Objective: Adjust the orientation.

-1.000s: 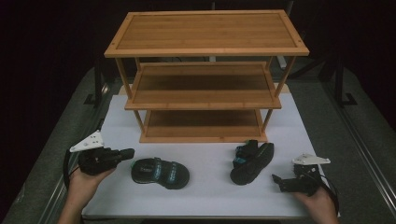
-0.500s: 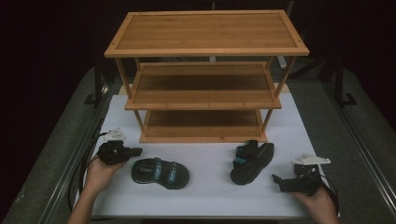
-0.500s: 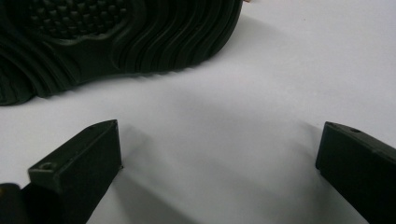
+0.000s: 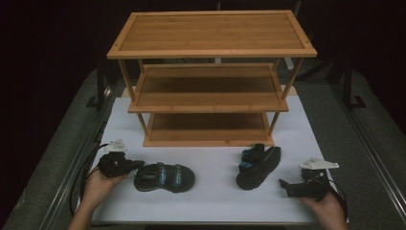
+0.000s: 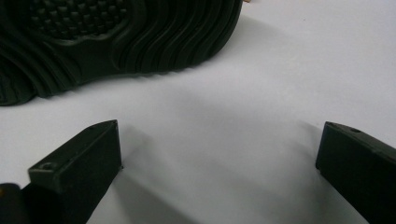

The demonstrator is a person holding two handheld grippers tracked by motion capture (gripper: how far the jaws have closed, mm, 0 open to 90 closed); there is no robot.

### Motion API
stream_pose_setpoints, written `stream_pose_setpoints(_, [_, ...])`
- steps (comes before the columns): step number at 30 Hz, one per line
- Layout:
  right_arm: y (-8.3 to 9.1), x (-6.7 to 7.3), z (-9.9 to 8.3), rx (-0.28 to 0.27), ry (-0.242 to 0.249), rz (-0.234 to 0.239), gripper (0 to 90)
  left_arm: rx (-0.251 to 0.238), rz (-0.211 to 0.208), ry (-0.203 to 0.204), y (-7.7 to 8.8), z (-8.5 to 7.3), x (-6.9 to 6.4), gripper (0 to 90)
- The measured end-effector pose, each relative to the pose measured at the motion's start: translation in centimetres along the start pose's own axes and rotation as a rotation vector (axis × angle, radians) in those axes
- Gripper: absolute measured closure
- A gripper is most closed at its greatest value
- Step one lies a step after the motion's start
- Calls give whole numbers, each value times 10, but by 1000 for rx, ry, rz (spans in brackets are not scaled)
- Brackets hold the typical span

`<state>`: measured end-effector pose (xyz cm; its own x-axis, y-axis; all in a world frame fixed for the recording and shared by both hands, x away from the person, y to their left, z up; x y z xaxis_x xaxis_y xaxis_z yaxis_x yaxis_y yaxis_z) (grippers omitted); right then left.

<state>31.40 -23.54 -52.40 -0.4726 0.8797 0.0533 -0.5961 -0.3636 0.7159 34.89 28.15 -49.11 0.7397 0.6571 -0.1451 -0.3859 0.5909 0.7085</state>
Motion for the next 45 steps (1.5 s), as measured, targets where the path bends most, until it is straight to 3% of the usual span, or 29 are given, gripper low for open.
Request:
stream_pose_setpoints(10, [0, 0, 0, -2, 2, 0, 0, -22, -69, 14, 10, -16, -27, 900])
stream_pose_setpoints(16, [0, 0, 0, 0, 3, -1, 0, -20, -114, -5, 12, -20, -46, 900])
stream_pose_setpoints(23, [0, 0, 0, -1, 2, 0, 0, -7, -171, -55, 5, -16, -66, 900])
stream_pose_setpoints(29, [0, 0, 0, -1, 3, 0, 0, -12, -208, -66, 4, -14, -72, 900])
stream_pose_setpoints(33, [0, 0, 0, 0, 3, -1, 0, -10, -256, -74, 1, -14, -80, 900])
stream_pose_setpoints(38, [0, 0, 0, 0, 3, -1, 0, 0, -258, -85, 1, -15, -81, 900])
stream_pose_setpoints(40, [0, 0, 0, -1, 3, 0, 0, -9, -258, -89, 5, -14, -79, 900])
stream_pose_setpoints(42, [0, 0, 0, -1, 2, 0, 0, -47, -254, -81, 12, -9, -77, 887])
stream_pose_setpoints(45, [0, 0, 0, -1, 1, 0, 0, -95, -243, -74, 23, 1, -74, 750])
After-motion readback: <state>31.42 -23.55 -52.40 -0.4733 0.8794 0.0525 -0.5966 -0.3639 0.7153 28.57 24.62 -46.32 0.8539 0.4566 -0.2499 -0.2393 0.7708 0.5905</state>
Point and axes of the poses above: each handheld gripper's, and its own axes: y roughly backward along the jaws, z roughly out of its top, x roughly to its left, the point moved 9 cm from there along -y, roughly forward along the jaws, and after that the axes turned 2 degrees about z, right-handed, at the moved point
